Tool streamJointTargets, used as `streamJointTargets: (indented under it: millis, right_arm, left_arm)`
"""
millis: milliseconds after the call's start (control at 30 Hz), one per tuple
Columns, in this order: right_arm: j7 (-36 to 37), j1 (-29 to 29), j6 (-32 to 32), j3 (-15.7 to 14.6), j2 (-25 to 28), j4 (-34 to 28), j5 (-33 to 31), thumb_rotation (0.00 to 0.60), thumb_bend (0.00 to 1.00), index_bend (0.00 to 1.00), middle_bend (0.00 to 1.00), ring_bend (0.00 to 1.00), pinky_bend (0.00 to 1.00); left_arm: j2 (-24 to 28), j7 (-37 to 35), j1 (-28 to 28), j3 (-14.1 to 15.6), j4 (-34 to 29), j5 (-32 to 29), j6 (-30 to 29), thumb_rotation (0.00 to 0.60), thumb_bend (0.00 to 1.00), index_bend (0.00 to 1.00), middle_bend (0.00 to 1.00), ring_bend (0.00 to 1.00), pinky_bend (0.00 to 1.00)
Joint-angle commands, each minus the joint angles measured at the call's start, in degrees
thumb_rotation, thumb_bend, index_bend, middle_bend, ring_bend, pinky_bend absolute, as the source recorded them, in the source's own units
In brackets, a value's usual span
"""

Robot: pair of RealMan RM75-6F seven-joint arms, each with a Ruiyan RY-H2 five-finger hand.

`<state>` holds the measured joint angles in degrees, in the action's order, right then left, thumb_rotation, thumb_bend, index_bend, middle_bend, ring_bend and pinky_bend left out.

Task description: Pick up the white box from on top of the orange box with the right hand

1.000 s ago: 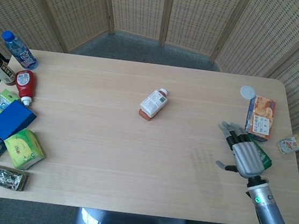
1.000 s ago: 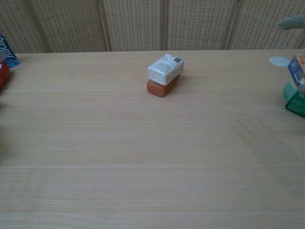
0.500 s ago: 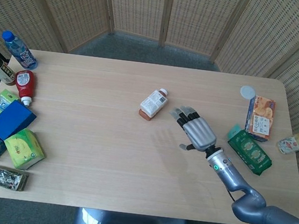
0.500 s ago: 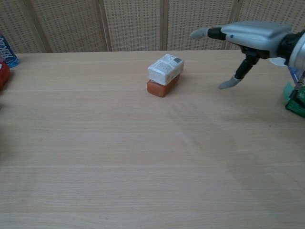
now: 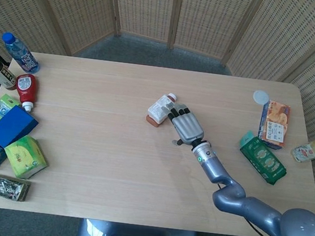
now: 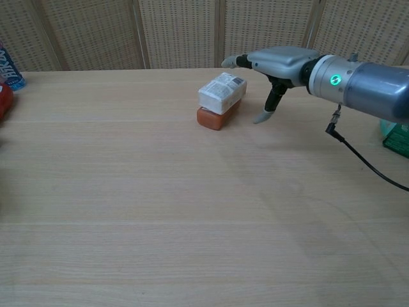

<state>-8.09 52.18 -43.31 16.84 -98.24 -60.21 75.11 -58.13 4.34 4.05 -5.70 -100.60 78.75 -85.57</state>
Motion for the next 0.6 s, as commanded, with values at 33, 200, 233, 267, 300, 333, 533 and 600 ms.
streamJointTargets:
  millis: [33,200,233,267,300,333,533,600]
  right_arm:
    - [-1.44,1.55,0.7,1.12,-2.73,2.75,-2.67,0.6,0.0,0.04,0.0,0.0,0.0]
    - [-3.92,3.67,0.8,2.48,-5.72,5.88,-5.87,0.6,0.0,0.04,0.0,0.0,0.0]
    - [-4.53,4.07,0.62,2.7,-6.04,6.14,-6.23,0.6,0.0,0.04,0.0,0.0,0.0]
    - [-5.28,4.49,0.37,2.83,-6.3,6.36,-6.43,0.6,0.0,0.04,0.0,0.0,0.0]
    - [-6.31,5.05,0.07,2.92,-6.58,6.61,-6.58,0.6,0.0,0.04,0.0,0.0,0.0]
    - [-6.96,5.44,-0.11,2.99,-6.78,6.77,-6.71,0.6,0.0,0.04,0.0,0.0,0.0]
    - [-9.66,7.54,0.51,2.55,-9.17,10.52,-7.94,0.6,0.0,0.04,0.0,0.0,0.0]
    - [-9.69,7.88,1.16,2.49,-10.48,12.6,-8.89,0.6,0.0,0.04,0.0,0.0,0.0]
  left_arm:
    - [-0.33,0.35,0.22,-0.06,0.39,-0.47,0.44,0.6,0.0,0.0,0.0,0.0,0.0]
    - [-0.73,0.85,0.37,-0.09,0.76,-0.96,0.74,0.6,0.0,0.0,0.0,0.0,0.0]
    - [-0.76,0.86,0.38,-0.1,0.82,-1.08,0.82,0.6,0.0,0.0,0.0,0.0,0.0]
    - [-0.78,0.81,0.4,-0.12,0.89,-1.21,0.9,0.6,0.0,0.0,0.0,0.0,0.0]
    - [-0.79,0.68,0.43,-0.13,0.96,-1.3,1.0,0.6,0.0,0.0,0.0,0.0,0.0]
    - [-0.79,0.63,0.45,-0.15,1.03,-1.33,1.04,0.6,0.0,0.0,0.0,0.0,0.0]
    - [-0.75,0.21,0.45,-0.11,1.26,-1.23,1.07,0.6,0.0,0.0,0.0,0.0,0.0]
    - [-0.77,0.13,0.47,-0.1,1.32,-1.3,1.17,0.6,0.0,0.0,0.0,0.0,0.0]
